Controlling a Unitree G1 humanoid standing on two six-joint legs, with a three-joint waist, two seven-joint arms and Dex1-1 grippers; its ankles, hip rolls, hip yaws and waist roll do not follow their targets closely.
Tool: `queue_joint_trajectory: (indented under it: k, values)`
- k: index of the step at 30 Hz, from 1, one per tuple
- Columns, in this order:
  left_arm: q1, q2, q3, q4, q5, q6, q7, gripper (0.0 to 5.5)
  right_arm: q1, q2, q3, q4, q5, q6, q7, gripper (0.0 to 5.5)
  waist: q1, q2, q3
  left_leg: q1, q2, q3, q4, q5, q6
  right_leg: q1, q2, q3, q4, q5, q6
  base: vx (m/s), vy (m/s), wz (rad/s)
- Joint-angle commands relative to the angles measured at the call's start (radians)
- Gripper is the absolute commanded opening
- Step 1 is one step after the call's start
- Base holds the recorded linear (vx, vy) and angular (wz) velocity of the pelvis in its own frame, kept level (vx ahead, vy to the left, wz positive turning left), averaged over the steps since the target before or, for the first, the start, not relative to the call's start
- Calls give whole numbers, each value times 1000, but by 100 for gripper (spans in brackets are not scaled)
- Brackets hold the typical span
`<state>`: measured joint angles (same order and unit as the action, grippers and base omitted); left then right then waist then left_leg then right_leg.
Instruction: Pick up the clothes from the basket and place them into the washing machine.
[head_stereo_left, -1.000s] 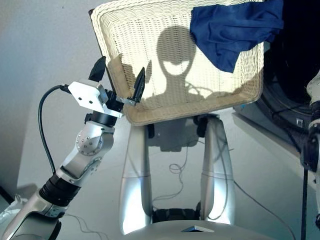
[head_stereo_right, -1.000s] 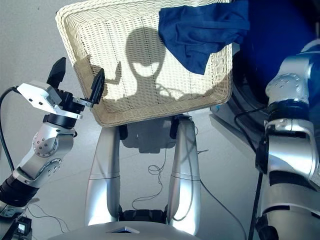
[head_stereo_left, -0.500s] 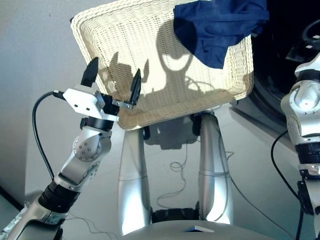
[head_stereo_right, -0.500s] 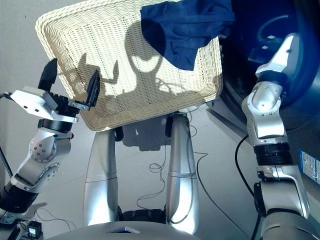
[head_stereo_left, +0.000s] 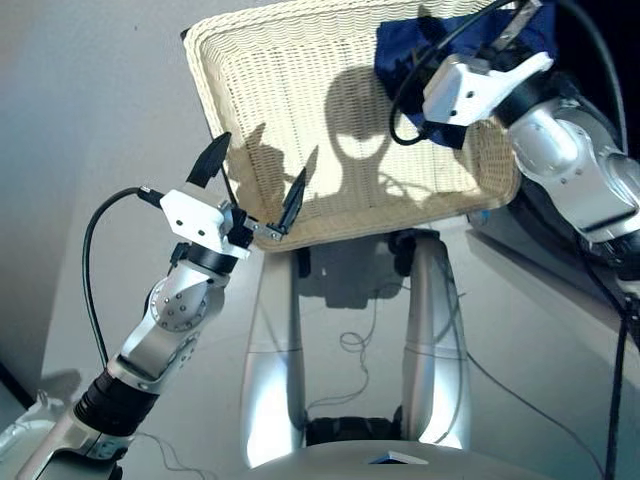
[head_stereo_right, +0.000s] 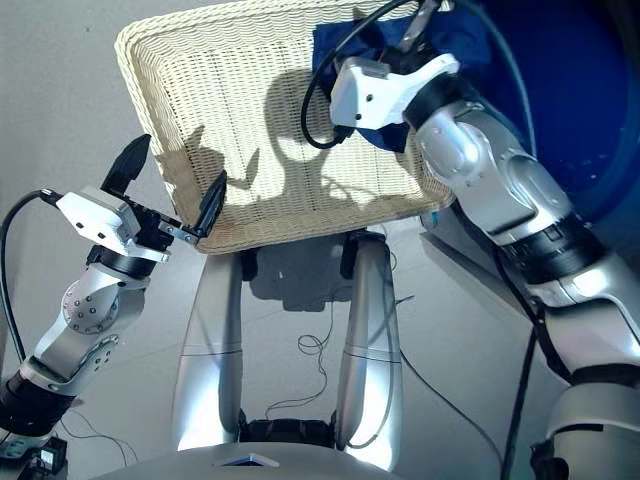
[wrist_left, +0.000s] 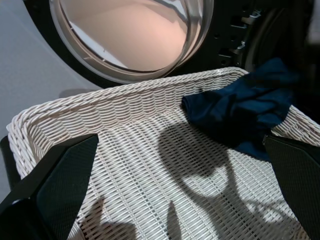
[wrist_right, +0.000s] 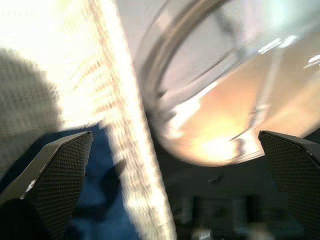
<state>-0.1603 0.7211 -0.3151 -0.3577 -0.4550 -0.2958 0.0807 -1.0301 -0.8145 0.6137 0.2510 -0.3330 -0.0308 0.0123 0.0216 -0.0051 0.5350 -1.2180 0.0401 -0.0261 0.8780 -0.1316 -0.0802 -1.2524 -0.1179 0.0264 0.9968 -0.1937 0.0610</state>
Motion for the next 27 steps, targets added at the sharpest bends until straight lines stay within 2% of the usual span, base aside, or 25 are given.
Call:
queue_joint_trajectory:
  k: [1,6,7,8,10,16,27]
  values:
    - [1,-40,29,-47,-33,-38,-18,550,-120,41,23,56,-48,-10,2,550,-20,17,-15,-8,-21,52,-35,51,37,0,19,-54,-119,143,-1,0,0,0]
    - [-14,-59,22,-27,-61,-44,-19,550,-183,160,52,325,-44,0,-26,550,-10,26,-15,-11,-22,52,-39,56,35,-1,15,-55,-121,145,-3,0,0,0]
    - [-20,-61,19,-24,-66,-47,-21,550,-194,189,66,433,-40,11,-31,550,-4,29,-15,-12,-24,50,-41,58,35,-1,14,-55,-121,146,-3,0,0,0]
    - [-19,-61,20,-24,-66,-47,-22,550,-197,192,69,438,-39,8,-33,550,-6,29,-15,-13,-24,50,-41,58,34,-2,14,-55,-121,146,-3,0,0,0]
    - [-20,-62,20,-23,-83,-47,-18,550,-202,222,67,592,-26,31,-52,550,1,33,-15,-16,-26,47,-41,58,34,-4,14,-58,-119,143,-4,0,0,0]
    - [-6,-63,23,-24,-99,-40,-16,550,-217,227,56,793,12,50,-79,550,0,34,-15,-23,-28,46,-38,61,33,-11,13,-59,-113,144,-5,0,0,0]
    - [-2,-52,10,-26,-105,-41,-6,550,-248,188,48,924,130,36,-116,550,1,39,-15,-30,-27,49,-36,62,35,-21,10,-58,-112,148,-4,0,0,0]
